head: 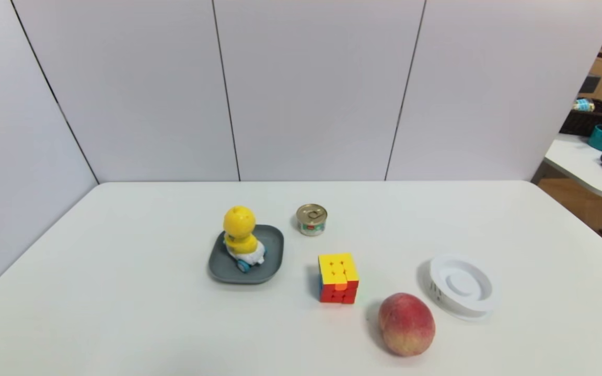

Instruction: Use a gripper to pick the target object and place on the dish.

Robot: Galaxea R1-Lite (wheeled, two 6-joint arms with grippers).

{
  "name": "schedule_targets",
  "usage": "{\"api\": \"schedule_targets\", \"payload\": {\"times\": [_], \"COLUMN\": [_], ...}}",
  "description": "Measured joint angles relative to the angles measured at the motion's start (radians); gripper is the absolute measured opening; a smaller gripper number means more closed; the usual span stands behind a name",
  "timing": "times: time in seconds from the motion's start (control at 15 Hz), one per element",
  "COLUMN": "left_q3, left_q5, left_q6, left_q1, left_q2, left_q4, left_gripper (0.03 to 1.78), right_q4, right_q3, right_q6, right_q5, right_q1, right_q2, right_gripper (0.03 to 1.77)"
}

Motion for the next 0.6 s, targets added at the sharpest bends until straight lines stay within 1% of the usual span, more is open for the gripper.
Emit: {"api": "schedule_targets", "payload": {"times": [0.6], "left_q3": [0.000], "left_q5": [0.000], "left_q6": [0.001], "left_q1": [0.000], "left_q2": [0.000], "left_q4": [0.000], "left_gripper": [1.69], "right_q4": [0.000], "right_q3": [0.000], "right_q6": [0.015], "right_q5": [-0.006], "right_q1": [0.000], "right_q2": [0.000], "right_gripper": [1.71]}}
